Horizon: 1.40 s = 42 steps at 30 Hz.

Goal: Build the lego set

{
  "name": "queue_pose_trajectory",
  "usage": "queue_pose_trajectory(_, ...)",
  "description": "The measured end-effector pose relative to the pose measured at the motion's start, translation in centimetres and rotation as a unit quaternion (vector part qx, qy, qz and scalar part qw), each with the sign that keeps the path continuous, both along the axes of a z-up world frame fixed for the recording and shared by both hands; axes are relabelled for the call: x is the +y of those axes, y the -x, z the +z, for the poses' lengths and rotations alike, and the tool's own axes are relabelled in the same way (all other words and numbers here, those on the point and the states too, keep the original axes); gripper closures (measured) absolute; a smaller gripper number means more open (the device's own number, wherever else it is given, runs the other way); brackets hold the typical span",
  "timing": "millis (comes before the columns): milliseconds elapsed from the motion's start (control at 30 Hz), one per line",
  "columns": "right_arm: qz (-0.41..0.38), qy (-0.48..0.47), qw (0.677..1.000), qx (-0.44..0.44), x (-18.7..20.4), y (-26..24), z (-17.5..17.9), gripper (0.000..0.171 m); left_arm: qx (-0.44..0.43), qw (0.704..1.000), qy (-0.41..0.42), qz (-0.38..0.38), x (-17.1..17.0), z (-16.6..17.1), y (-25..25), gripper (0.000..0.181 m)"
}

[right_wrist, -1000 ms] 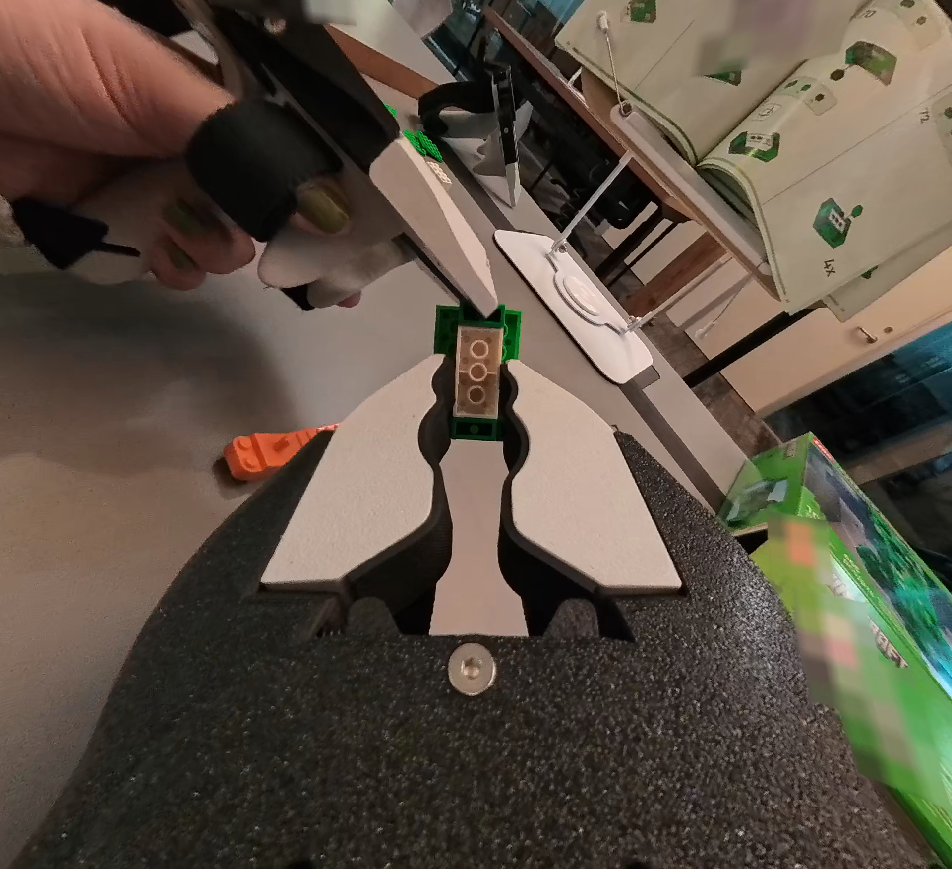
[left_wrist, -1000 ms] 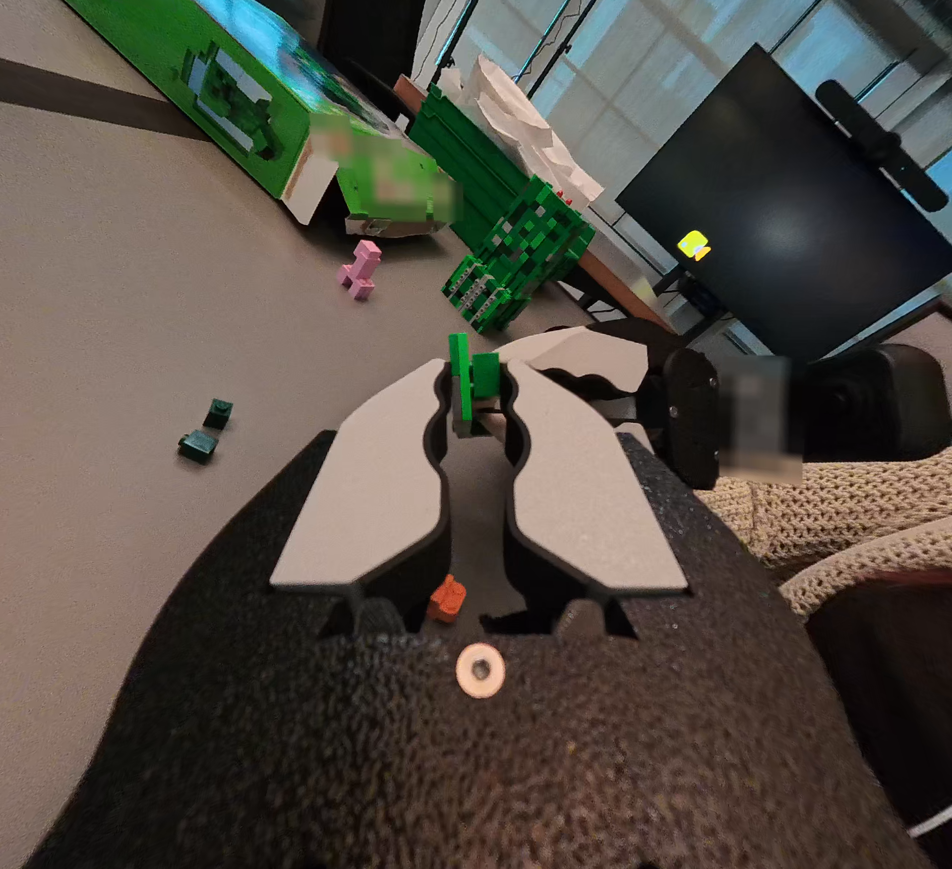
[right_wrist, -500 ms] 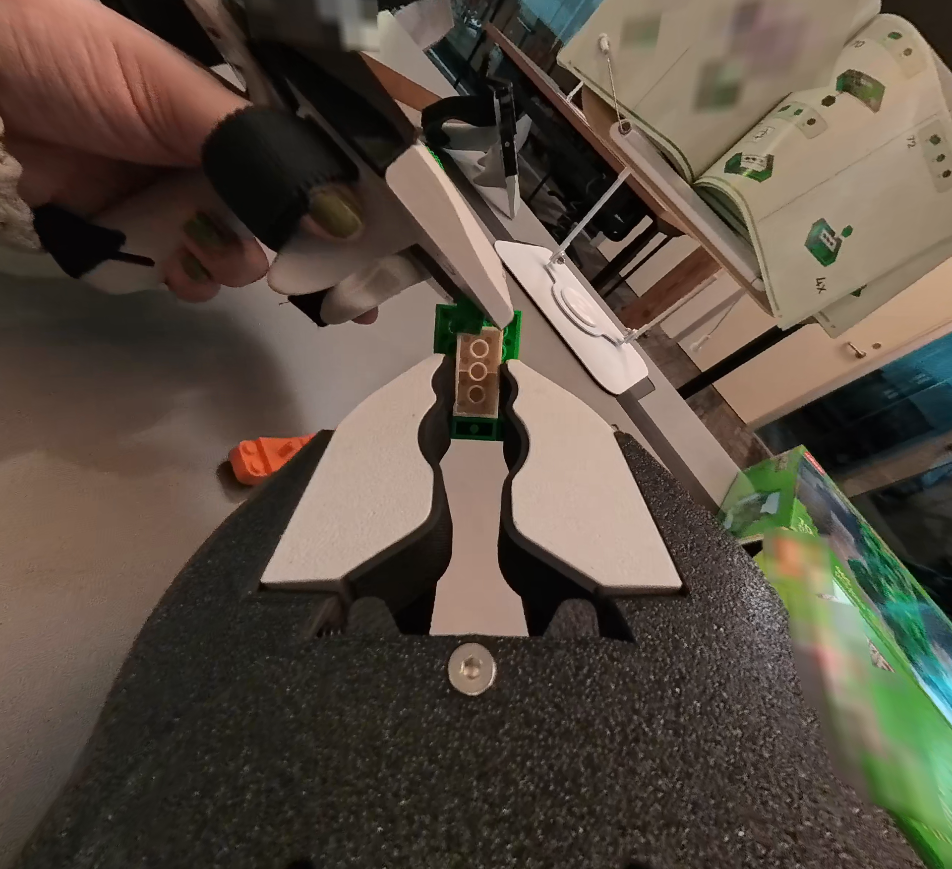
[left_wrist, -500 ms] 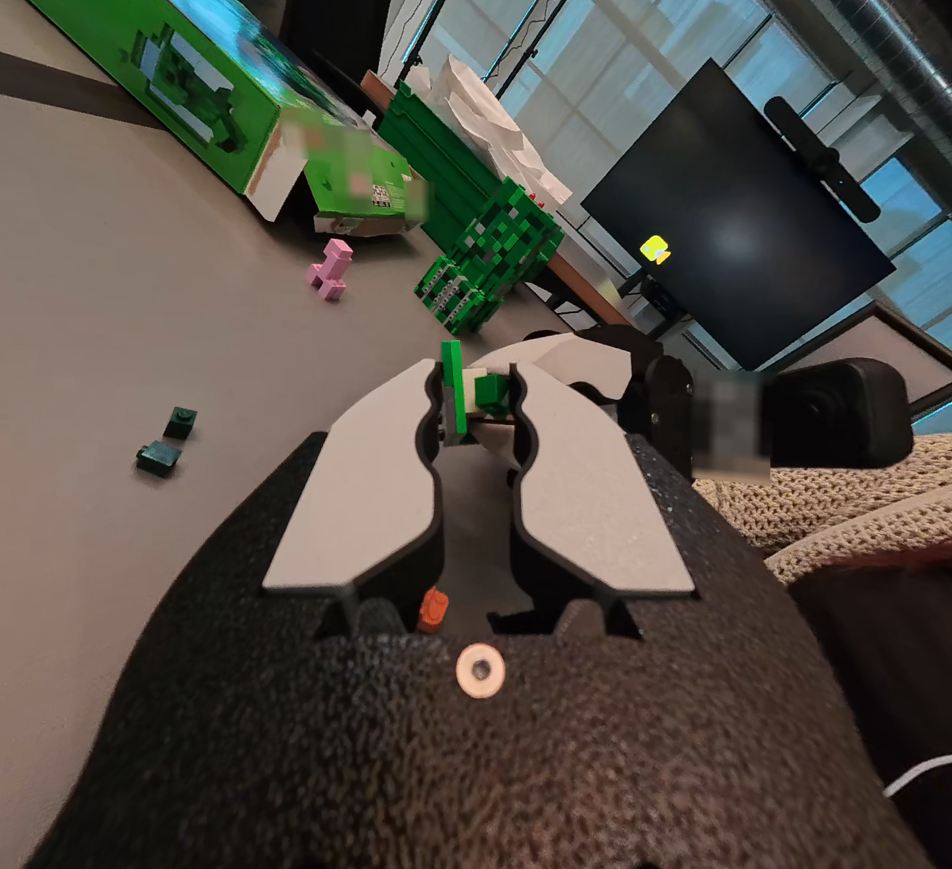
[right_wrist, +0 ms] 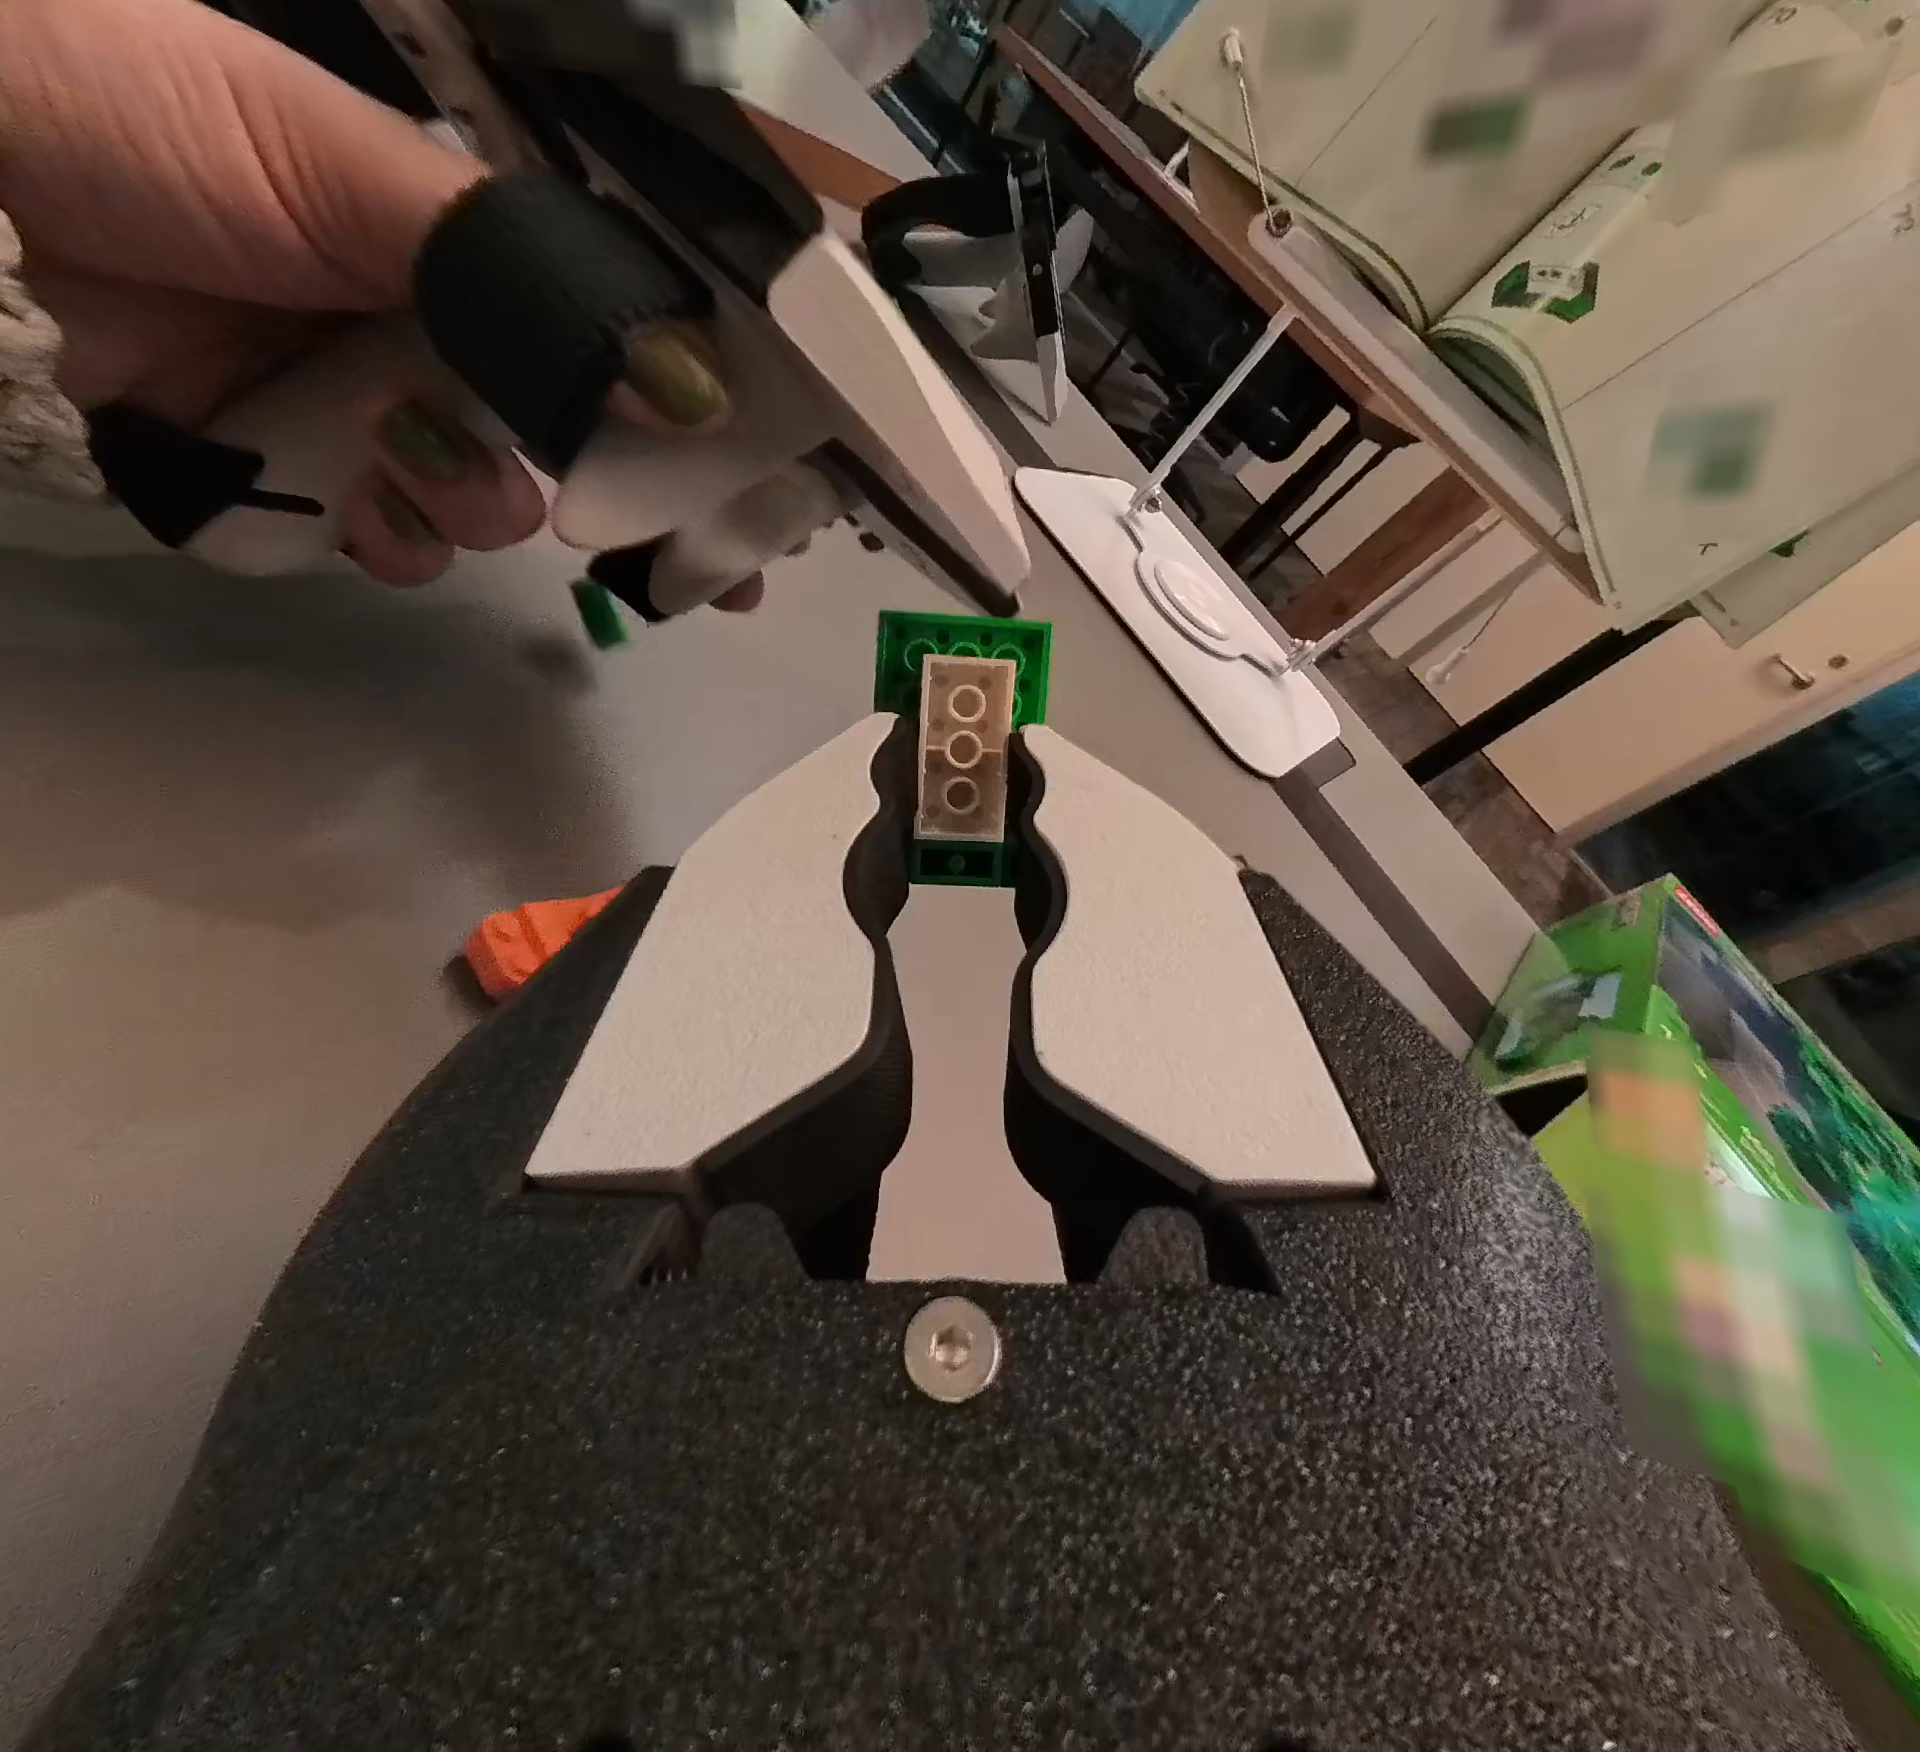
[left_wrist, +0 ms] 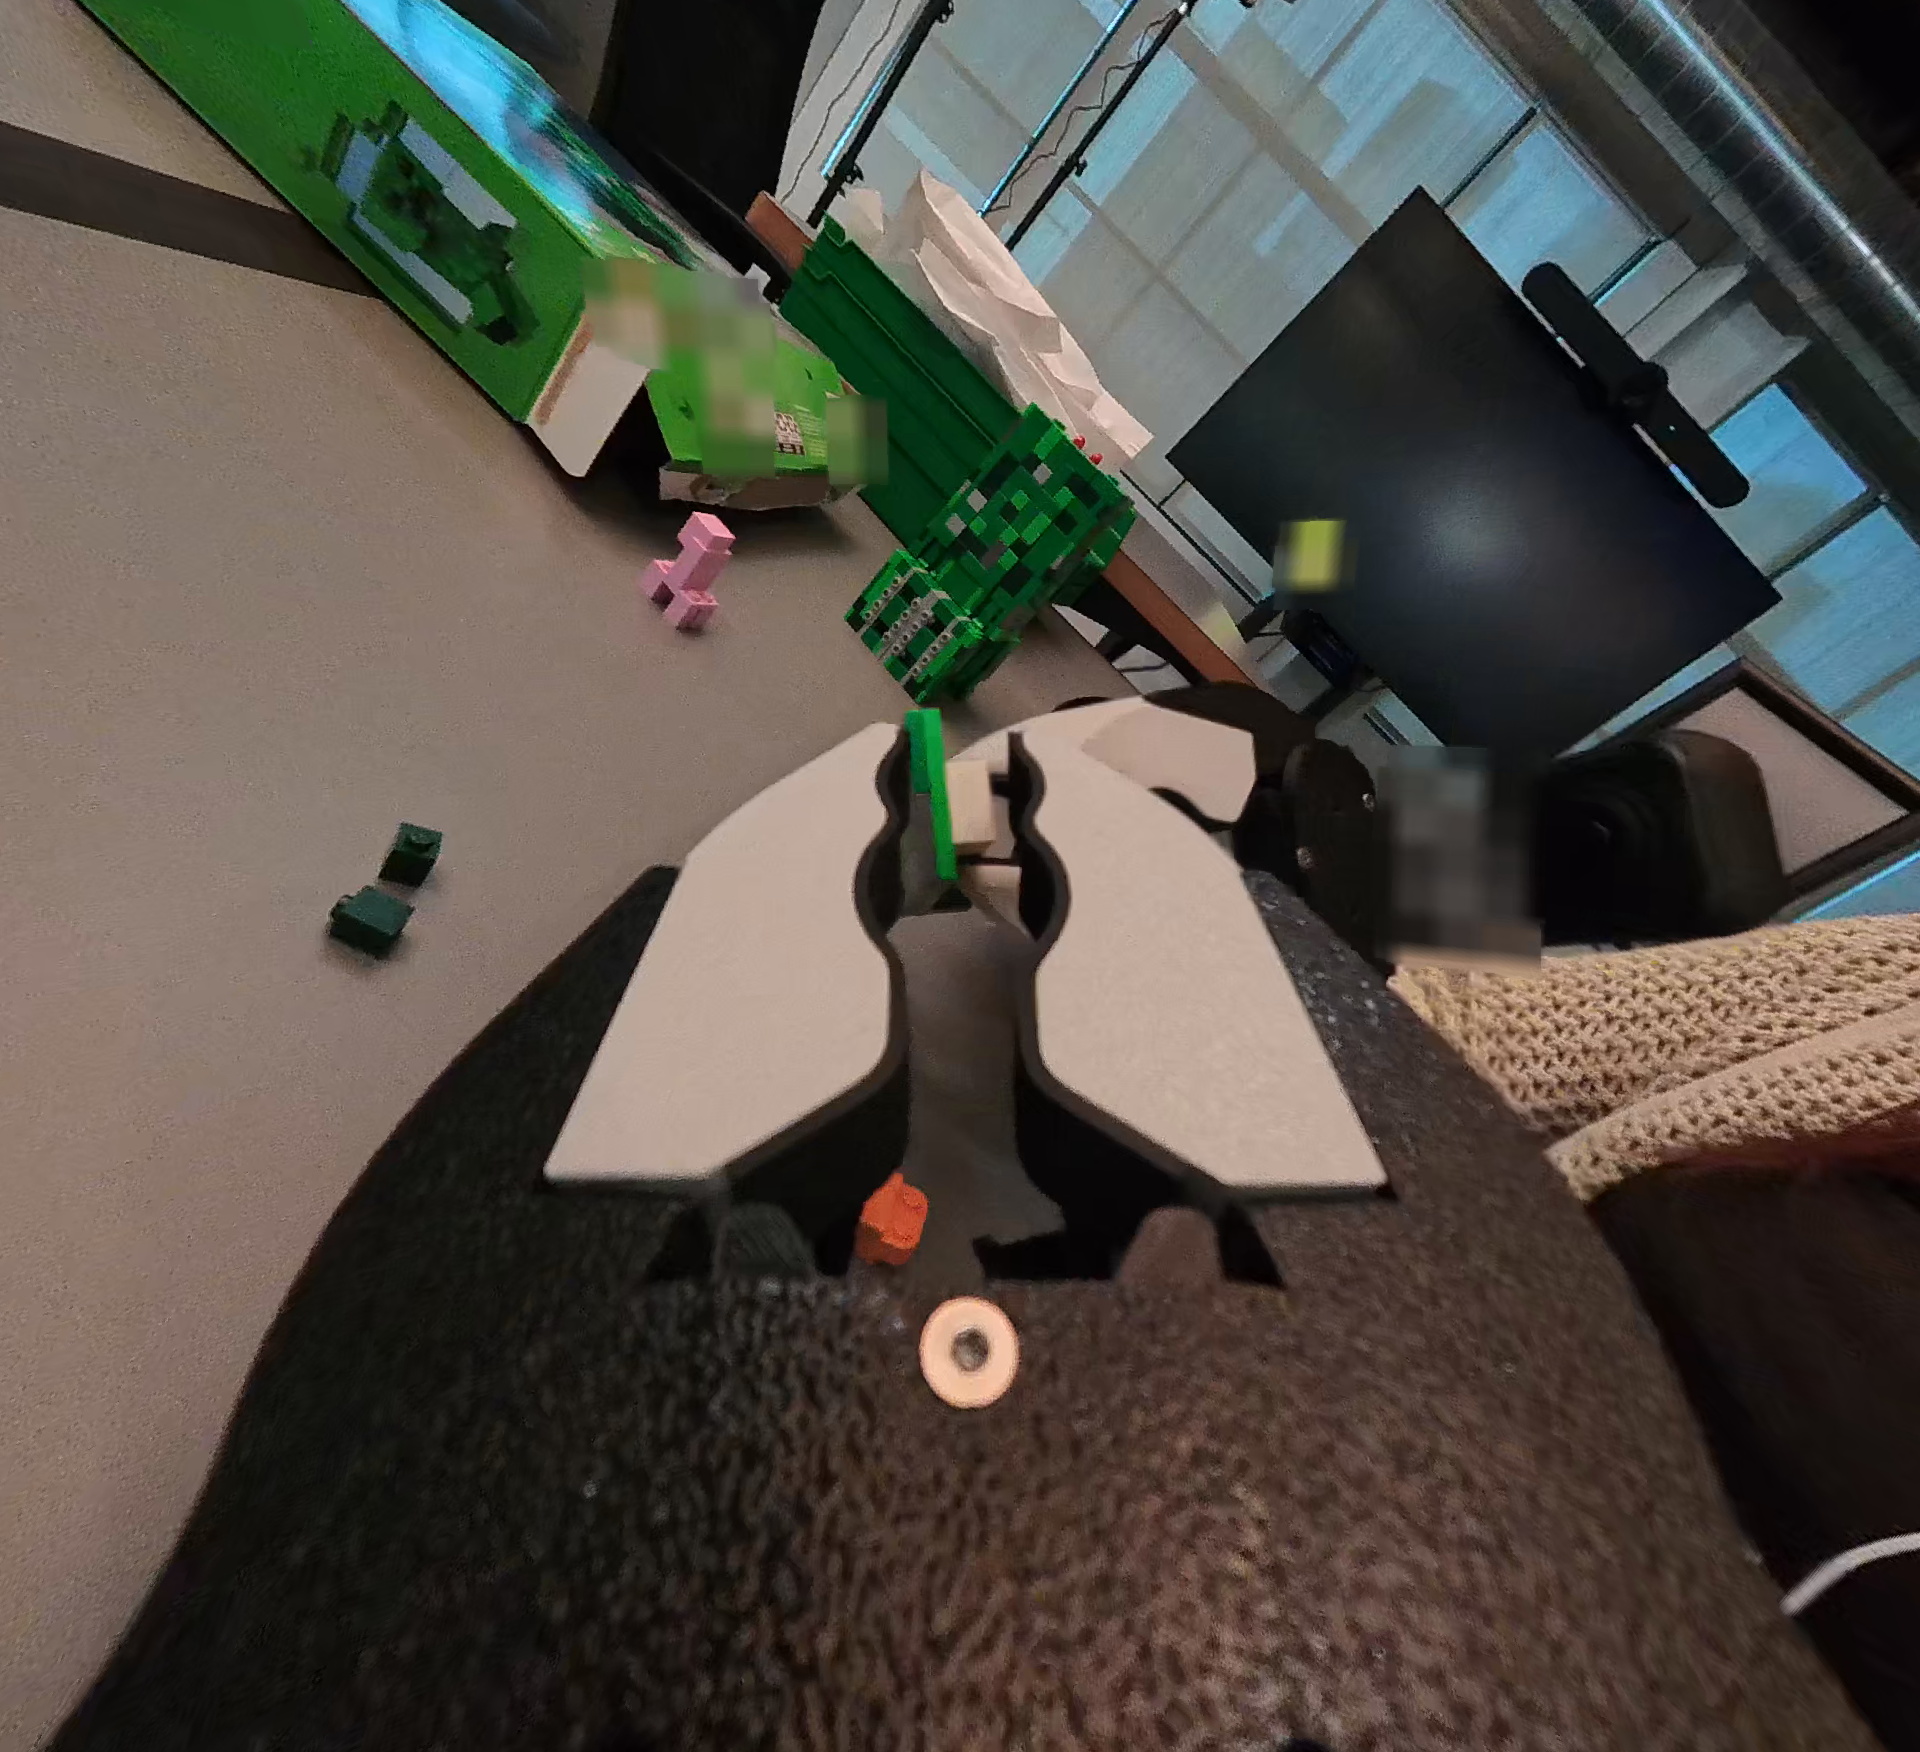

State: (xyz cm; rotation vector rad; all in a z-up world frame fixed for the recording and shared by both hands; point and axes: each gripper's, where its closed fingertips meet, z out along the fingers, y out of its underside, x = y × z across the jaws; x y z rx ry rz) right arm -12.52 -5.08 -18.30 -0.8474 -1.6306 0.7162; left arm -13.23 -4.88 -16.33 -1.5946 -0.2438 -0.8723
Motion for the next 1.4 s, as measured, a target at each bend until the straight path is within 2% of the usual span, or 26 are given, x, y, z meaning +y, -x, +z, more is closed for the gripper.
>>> queue_pose_trajectory(100, -0.009, 0.004, 1.000, -0.021, 0.8, 0.1, -0.7, 0.155, 0.004, 1.000, 0.003, 0.022, -0.6, 0.4, 0.7, 0.158)
queue_pose_trajectory(300, -0.010, 0.025, 0.998, -0.065, 1.8, 0.0, -1.7, 0.155, 0.139, 0.979, 0.073, 0.129, -4.8, 0.1, 5.0, 0.157)
queue_pose_trajectory(400, 0.017, 0.031, 0.993, -0.111, 1.1, -0.3, -2.9, 0.155, 0.226, 0.946, 0.153, 0.176, -7.8, -1.3, 7.5, 0.162)
queue_pose_trajectory(533, 0.049, 0.037, 0.987, -0.145, 0.0, -0.7, -3.8, 0.155, 0.308, 0.869, 0.308, 0.235, -12.6, -4.8, 11.5, 0.166)
queue_pose_trajectory(633, 0.074, 0.035, 0.981, -0.175, -0.8, -1.1, -4.6, 0.155, 0.298, 0.832, 0.374, 0.282, -16.1, -6.2, 14.1, 0.169)
queue_pose_trajectory(767, 0.086, 0.039, 0.973, -0.213, -1.3, -1.5, -6.0, 0.155, 0.251, 0.828, 0.363, 0.347, -19.2, -5.6, 16.7, 0.170)
queue_pose_trajectory(933, 0.099, 0.068, 0.965, -0.231, -2.0, -1.6, -6.7, 0.155, 0.217, 0.814, 0.369, 0.392, -22.4, -5.8, 18.8, 0.168)
queue_pose_trajectory(1033, 0.104, 0.101, 0.961, -0.237, -2.2, -1.6, -6.8, 0.155, 0.186, 0.847, 0.311, 0.388, -21.7, -5.0, 18.3, 0.166)
queue_pose_trajectory(1133, 0.112, 0.134, 0.955, -0.239, -2.4, -1.5, -6.9, 0.154, 0.200, 0.872, 0.293, 0.337, -19.4, -5.8, 16.7, 0.162)
queue_pose_trajectory(1300, 0.115, 0.130, 0.956, -0.238, -2.5, -1.6, -6.9, 0.155, 0.311, 0.851, 0.318, 0.280, -15.1, -7.6, 16.1, 0.150)
queue_pose_trajectory(1400, 0.118, 0.126, 0.956, -0.237, -2.6, -1.6, -6.9, 0.155, 0.347, 0.842, 0.313, 0.269, -13.1, -7.7, 16.6, 0.155)
